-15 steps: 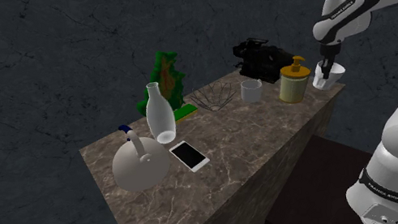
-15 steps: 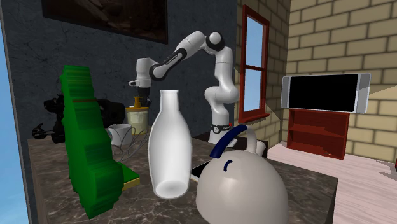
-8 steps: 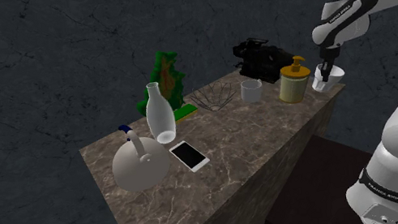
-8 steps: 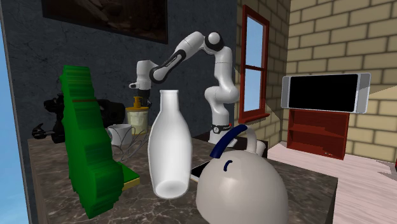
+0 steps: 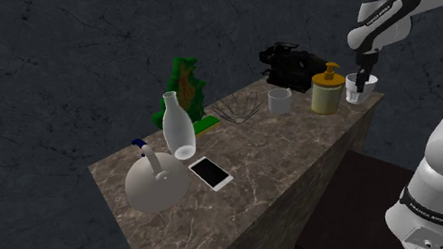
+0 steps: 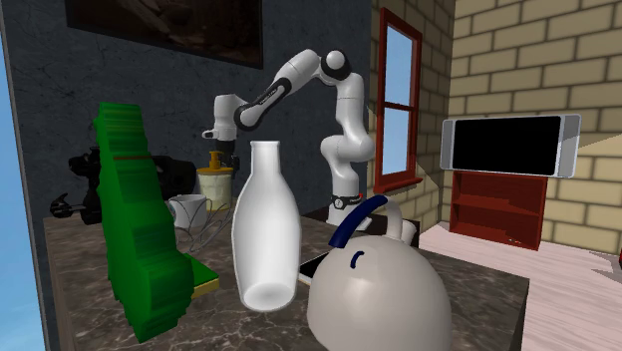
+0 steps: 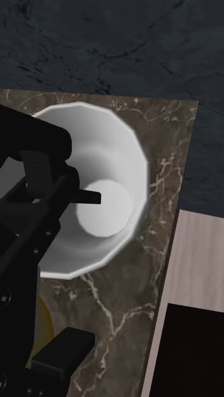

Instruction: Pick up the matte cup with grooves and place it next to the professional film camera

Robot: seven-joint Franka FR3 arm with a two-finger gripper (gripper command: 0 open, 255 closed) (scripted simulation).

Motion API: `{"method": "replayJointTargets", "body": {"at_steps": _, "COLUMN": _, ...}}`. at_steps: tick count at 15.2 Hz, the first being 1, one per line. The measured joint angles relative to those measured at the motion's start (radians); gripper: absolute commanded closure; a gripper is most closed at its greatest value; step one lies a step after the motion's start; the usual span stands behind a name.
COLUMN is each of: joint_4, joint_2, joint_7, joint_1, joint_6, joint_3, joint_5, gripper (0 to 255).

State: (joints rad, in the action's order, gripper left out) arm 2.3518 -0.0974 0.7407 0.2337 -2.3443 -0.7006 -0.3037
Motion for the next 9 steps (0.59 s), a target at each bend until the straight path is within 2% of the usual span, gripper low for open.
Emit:
{"method": "replayJointTargets", "body": {"at_steps": 2, "joint_4": -0.009, "joint_2": -0.012, "joint_7": -0.003, "joint_1": -0.001, "joint_6": 0.019, "joint_3": 0.004, "joint_5": -0.005, "gripper": 0}}
{"method": "replayJointTargets", "body": {"at_steps": 6, "joint_4": -0.045, "joint_2": -0.089, "joint_7": -0.032, "joint_1": -0.002, "joint_6": 0.126, "joint_3": 0.032, "joint_5": -0.038, "gripper": 0}}
{"method": "replayJointTargets", "body": {"at_steps": 9, "joint_4": -0.051, "joint_2": -0.097, "joint_7": -0.034, "joint_1": -0.003, "joint_6": 0.142, "joint_3": 0.036, "joint_5": -0.041, "gripper": 0}}
